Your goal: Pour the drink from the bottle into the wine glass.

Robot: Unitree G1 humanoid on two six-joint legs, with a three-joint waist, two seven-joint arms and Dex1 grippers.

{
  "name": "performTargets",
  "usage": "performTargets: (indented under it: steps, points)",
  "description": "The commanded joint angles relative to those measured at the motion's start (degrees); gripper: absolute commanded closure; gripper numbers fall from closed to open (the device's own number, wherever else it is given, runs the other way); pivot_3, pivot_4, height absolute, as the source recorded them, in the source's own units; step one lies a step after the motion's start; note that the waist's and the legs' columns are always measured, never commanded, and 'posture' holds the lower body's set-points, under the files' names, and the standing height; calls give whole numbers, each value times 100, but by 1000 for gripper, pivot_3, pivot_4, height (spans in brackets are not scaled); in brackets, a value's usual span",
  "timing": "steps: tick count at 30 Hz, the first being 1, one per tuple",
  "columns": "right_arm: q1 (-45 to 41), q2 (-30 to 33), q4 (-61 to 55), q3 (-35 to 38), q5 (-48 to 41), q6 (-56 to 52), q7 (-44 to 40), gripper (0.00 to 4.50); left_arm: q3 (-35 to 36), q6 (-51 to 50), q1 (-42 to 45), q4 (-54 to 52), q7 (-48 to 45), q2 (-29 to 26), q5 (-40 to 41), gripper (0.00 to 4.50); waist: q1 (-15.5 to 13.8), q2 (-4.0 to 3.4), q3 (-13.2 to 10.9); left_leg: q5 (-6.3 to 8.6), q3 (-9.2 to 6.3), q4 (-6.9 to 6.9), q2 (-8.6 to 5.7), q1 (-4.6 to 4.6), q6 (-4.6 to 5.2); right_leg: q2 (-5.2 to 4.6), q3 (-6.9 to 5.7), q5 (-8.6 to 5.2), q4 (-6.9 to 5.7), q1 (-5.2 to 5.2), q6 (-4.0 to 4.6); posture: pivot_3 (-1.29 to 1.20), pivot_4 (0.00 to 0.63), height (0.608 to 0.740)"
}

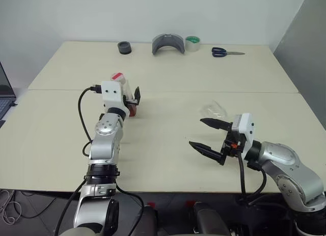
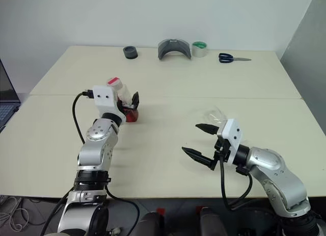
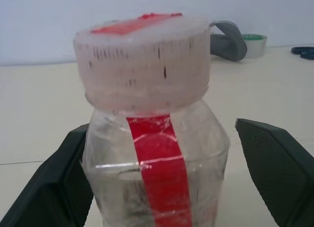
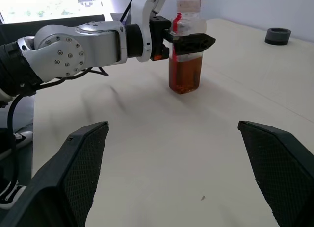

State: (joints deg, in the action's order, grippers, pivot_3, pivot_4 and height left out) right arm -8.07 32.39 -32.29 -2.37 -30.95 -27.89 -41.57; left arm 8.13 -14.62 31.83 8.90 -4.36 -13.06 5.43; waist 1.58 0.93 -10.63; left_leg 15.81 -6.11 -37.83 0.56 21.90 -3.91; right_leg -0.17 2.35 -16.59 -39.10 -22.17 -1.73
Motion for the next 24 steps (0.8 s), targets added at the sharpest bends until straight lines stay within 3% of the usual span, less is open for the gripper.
performTargets:
  steps: [1, 24]
  points:
    - [-105, -39, -104, 42, -32, 45, 32, 0, -22, -45, 136, -220, 113, 0, -90, 25, 1, 0, 0, 0, 0, 0, 0, 0, 0, 0, 0, 0, 0, 0, 0, 0, 150, 740]
    - [-220, -28, -51, 25, -62, -39, -12, 0, 0, -409, 209, -394, 506, 41, -205, 25, 1, 0, 0, 0, -1, 0, -1, 1, -1, -1, 0, 0, 0, 0, 0, 0, 150, 740]
